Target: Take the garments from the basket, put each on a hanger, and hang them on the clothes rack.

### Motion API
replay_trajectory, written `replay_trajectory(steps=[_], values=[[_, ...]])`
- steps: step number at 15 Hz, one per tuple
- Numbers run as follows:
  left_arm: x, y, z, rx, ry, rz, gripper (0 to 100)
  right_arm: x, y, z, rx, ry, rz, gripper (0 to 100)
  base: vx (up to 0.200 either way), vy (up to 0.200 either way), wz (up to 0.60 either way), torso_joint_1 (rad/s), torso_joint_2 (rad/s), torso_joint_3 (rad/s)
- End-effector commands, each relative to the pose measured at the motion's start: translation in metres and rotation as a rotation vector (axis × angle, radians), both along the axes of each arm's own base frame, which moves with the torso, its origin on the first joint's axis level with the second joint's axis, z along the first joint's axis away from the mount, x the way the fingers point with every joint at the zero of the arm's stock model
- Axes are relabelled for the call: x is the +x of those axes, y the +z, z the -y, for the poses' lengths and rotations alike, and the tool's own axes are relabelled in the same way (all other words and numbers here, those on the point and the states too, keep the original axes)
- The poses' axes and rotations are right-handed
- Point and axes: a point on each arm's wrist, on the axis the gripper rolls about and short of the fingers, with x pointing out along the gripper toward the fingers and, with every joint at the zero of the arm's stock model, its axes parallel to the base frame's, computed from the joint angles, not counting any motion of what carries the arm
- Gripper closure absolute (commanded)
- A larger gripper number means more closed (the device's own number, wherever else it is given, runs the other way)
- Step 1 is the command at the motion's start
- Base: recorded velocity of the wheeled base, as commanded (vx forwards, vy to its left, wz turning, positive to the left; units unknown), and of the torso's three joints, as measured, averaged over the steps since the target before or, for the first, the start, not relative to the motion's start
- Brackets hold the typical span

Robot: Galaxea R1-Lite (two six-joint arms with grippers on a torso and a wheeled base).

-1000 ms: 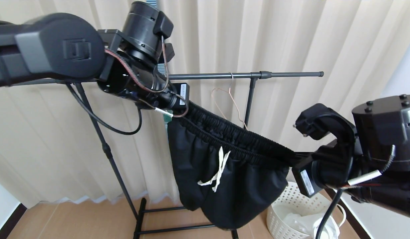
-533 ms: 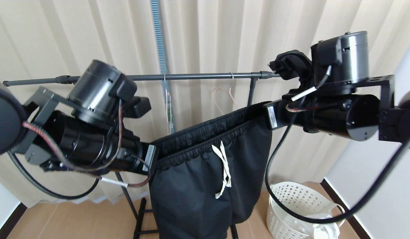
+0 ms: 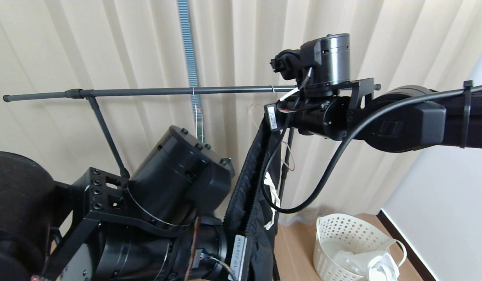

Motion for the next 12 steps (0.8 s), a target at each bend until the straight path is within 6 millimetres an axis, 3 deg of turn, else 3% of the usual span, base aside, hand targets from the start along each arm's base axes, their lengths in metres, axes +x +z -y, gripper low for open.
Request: replay_trajectory(steps=[1, 5, 9, 12], values=[[0.002, 0.002, 0.026, -0.043, -0.019, -0.034, 100, 0.001, -0.010, -0.017, 0.012, 0.024, -0.017, 100, 0.000, 0.000, 0.00, 0.000, 0.00, 0.000], [-0.002, -0.007, 0.023, -0.010, -0.015, -0.051, 100, -0.001, -0.006, -0.013, 0.057, 0.004, -0.027, 100, 0.000, 0.000, 0.00, 0.000, 0.00, 0.000], [0.004, -0.005, -0.013, 0.032, 0.100, 0.008, 100, -0.004, 0.010, 0.034, 0.122, -0.101, -0.027, 100, 0.000, 0.000, 0.00, 0.000, 0.00, 0.000], [0.037, 0.005, -0.034, 0.062, 0.220, 0.111, 100, -0.025, 0.006, 0.079, 0.114, -0.184, -0.068, 100, 0.000, 0.000, 0.00, 0.000, 0.00, 0.000]])
